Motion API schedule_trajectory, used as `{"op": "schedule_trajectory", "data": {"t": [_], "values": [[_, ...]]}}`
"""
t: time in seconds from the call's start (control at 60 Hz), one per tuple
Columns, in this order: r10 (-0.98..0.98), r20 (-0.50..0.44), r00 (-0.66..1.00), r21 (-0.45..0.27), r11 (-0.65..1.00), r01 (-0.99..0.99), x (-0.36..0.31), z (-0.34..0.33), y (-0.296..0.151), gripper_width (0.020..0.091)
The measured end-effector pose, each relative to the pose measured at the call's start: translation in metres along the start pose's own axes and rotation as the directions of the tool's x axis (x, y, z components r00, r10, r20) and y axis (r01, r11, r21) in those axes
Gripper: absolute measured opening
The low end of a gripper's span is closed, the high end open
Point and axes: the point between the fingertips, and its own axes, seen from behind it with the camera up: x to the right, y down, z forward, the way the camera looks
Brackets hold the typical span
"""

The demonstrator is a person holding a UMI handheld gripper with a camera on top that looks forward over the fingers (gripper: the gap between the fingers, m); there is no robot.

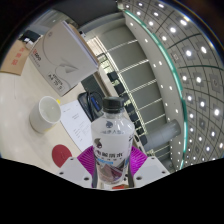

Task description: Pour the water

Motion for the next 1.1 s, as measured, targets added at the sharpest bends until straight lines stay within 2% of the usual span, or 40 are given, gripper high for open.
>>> {"op": "schedule_trajectory", "data": {"t": [0.15, 0.3, 0.45, 0.583, 0.733, 0.85, 0.967, 1.1], "values": [[-0.338, -0.033, 0.941, 0.059, 0.939, 0.34, -0.023, 0.039, -0.017, 0.0413], [-0.628, -0.15, 0.763, 0.081, 0.762, 0.643, -0.038, 0.062, -0.035, 0.0412], [-0.737, -0.202, 0.645, 0.103, 0.639, 0.763, -0.049, 0.074, -0.05, 0.0413], [-0.731, -0.206, 0.65, 0.135, 0.637, 0.759, -0.05, 0.074, -0.053, 0.041], [-0.594, -0.125, 0.795, 0.204, 0.769, 0.606, -0.051, 0.07, -0.056, 0.0412], [-0.297, 0.014, 0.955, 0.235, 0.929, 0.285, -0.039, 0.06, -0.056, 0.0413], [0.06, 0.174, 0.983, 0.201, 0.975, -0.095, -0.031, 0.051, -0.05, 0.0415], [0.37, 0.336, 0.866, 0.105, 0.899, -0.425, -0.044, 0.047, -0.037, 0.0419]]}}
